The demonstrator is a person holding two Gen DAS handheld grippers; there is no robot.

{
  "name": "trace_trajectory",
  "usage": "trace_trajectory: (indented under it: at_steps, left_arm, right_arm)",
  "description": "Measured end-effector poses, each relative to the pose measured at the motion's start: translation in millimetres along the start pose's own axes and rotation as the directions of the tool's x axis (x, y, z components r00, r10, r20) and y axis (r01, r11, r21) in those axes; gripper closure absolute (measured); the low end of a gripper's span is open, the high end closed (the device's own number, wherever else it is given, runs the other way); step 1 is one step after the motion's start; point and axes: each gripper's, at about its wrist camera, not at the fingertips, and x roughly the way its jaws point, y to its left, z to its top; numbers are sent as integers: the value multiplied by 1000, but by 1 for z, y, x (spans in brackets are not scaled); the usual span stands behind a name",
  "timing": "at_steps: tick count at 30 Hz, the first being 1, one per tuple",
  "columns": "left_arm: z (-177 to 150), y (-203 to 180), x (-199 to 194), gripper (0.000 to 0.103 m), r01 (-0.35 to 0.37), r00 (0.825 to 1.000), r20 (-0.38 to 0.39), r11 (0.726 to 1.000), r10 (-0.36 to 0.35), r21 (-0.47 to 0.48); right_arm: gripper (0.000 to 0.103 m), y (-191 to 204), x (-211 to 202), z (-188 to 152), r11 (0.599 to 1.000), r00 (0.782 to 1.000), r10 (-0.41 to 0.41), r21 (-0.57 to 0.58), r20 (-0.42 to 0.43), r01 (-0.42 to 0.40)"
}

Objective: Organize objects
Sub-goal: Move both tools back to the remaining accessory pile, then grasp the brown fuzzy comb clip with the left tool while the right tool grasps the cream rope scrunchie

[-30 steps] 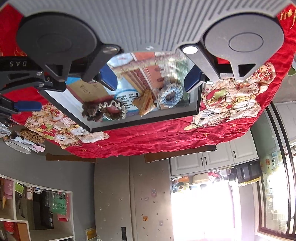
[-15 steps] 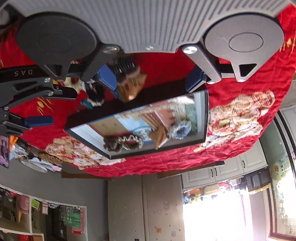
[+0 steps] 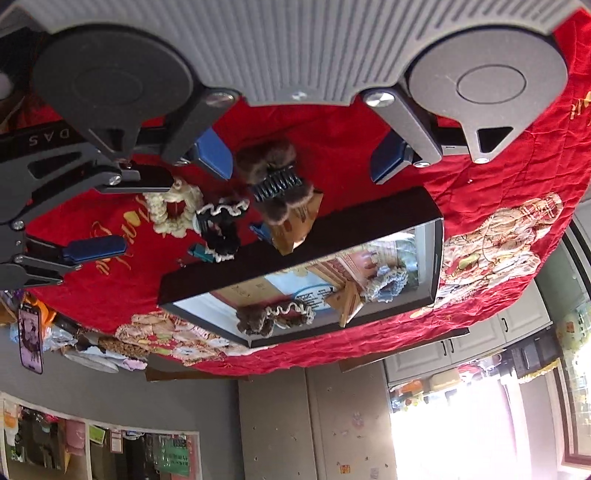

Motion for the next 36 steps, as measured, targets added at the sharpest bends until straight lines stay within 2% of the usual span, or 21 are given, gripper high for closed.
trace_trajectory:
  at_steps: [4,9,14,18,22,31,36]
  left_arm:
    - [-4,2,6,15,5,1000,-2,1000,-5,-10]
    - [-6,2,12,15,-9,1000,-1,1000,9,-3]
    - [-8,3,18,18,13,1000,-7,1000,-14,-23]
    - [-7,2,20,18,50,999,-16,998,-51,-47]
    - [-5,1,22,20,47,999,-7,997,-47,-61]
    - [-4,2,32,35,73,996,-40,992,-78,-101]
    - [-3,4,34,48,81,995,-47,989,-87,-123]
  right_arm:
    - [28,-2,5,-4,1000,1000,12,16,2,-12]
    - [38,-4,11,-7,999,1000,27,28,-3,-27]
    - [50,-4,17,-9,998,999,49,30,-14,-48]
    - [55,-3,19,-12,998,999,50,25,-20,-50]
    - [60,-6,20,-12,998,998,58,33,-16,-57]
    - [73,-2,20,-13,999,998,54,-1,-14,-54]
    - [78,-3,20,-14,998,998,55,3,-14,-55]
